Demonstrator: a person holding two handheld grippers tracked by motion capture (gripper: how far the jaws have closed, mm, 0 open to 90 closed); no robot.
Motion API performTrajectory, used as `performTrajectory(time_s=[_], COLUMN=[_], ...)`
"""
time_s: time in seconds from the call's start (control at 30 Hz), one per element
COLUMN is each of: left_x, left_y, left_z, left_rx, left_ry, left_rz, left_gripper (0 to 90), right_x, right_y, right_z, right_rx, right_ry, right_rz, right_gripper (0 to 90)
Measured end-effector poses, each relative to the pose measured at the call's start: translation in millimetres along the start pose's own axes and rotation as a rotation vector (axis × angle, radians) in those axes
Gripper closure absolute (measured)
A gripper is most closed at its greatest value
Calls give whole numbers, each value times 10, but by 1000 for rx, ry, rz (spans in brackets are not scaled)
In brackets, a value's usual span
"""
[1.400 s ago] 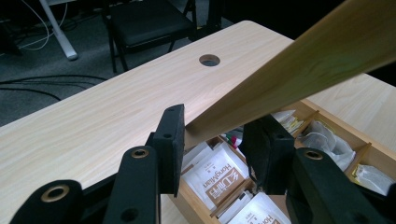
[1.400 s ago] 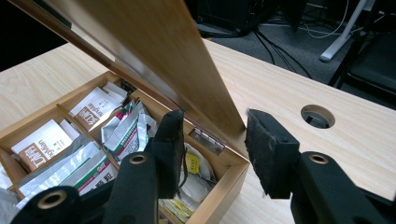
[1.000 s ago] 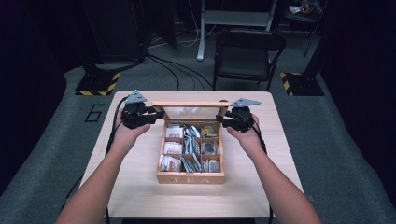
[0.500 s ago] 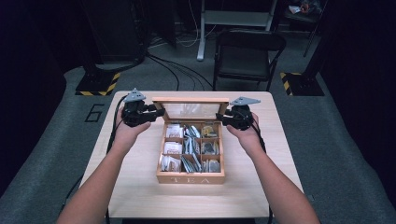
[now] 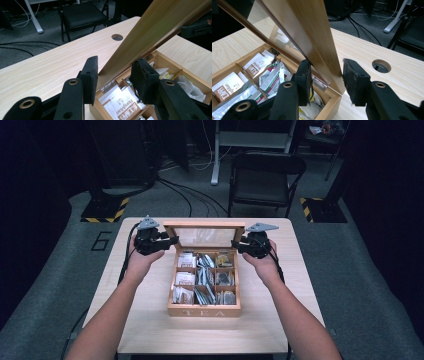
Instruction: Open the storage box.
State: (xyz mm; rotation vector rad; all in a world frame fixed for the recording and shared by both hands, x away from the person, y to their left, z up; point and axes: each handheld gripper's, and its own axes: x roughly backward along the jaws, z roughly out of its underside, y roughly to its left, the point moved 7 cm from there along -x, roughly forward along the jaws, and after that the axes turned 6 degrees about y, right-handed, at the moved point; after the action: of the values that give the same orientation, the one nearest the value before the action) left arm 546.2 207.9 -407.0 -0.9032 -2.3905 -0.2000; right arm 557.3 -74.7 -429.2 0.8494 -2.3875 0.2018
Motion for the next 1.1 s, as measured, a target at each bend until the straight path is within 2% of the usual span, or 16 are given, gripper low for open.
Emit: performTrajectory(time_s=[0.17, 0.3, 0.43, 0.5, 0.7, 0.9, 0.93, 1.1], left_x=[-83, -166, -236, -285, -326, -336, -338, -342], left_y=[67, 103, 115, 125, 153, 165, 167, 170], left_z=[90, 132, 161, 169, 173, 167, 166, 165], left_rx=[6, 31, 33, 19, -5, 1, 5, 9], left_ry=[38, 32, 52, 50, 47, 42, 40, 38], left_rz=[-16, -9, -12, -26, -37, -39, -39, -37], left_gripper=[576, 577, 586, 598, 623, 626, 626, 626], right_x=[-11, -21, -28, -36, -54, -69, -83, -151], right_y=[-16, -24, -36, -45, -68, -78, -90, -124], right_z=[-18, -30, -43, -53, -69, -79, -73, -14], right_rx=[-10, -27, -31, -32, -32, -53, -62, -54], right_ry=[-3, -4, -1, 0, -4, -9, -10, 6], right_rz=[-2, -2, -5, -1, 6, 7, 0, 10], right_gripper=[590, 592, 594, 597, 602, 596, 571, 554])
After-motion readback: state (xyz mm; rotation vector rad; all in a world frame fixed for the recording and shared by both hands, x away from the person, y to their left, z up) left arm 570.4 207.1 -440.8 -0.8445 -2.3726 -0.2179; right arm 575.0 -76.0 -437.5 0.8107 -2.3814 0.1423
